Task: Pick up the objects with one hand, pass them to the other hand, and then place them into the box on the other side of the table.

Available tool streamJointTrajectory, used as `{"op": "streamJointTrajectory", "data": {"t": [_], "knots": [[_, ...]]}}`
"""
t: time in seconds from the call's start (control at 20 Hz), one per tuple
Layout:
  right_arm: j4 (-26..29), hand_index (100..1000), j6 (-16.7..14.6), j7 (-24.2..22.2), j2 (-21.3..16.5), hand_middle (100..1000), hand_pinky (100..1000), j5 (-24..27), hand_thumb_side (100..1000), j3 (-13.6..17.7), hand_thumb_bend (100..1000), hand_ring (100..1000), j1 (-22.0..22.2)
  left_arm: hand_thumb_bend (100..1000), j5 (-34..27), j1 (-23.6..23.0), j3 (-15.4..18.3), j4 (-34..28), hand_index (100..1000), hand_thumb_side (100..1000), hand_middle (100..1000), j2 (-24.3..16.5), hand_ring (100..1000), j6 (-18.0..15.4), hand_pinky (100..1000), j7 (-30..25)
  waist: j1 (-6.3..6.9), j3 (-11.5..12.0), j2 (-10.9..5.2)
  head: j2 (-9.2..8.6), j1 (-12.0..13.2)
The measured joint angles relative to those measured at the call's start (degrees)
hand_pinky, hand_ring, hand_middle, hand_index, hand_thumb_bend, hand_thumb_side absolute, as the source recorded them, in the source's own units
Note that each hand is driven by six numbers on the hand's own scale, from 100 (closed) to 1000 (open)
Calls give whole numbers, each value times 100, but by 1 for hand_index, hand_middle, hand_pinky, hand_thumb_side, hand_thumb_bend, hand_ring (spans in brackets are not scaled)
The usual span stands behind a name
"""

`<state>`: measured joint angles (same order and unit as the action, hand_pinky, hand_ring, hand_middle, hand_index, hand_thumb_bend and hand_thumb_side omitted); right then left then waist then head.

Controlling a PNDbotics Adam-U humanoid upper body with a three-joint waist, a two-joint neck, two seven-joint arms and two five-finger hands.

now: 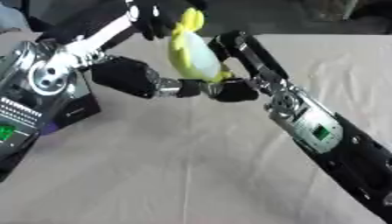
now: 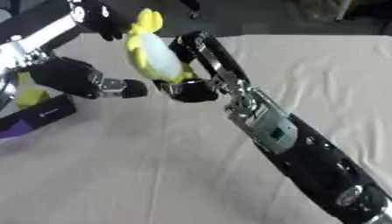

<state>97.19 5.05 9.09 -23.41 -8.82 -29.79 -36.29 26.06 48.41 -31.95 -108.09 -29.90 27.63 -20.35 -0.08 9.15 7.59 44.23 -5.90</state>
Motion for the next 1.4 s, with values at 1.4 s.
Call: {"op": "streamJointTrajectory", "data": {"t": [1.4], "knots": [[288,514,-1,-5,-8,402,551,-32,100,-34,353,442,14,625,137,5,-110,808,729,410,468,608,509,111,758,832,0,-14,0,0,23]]}}
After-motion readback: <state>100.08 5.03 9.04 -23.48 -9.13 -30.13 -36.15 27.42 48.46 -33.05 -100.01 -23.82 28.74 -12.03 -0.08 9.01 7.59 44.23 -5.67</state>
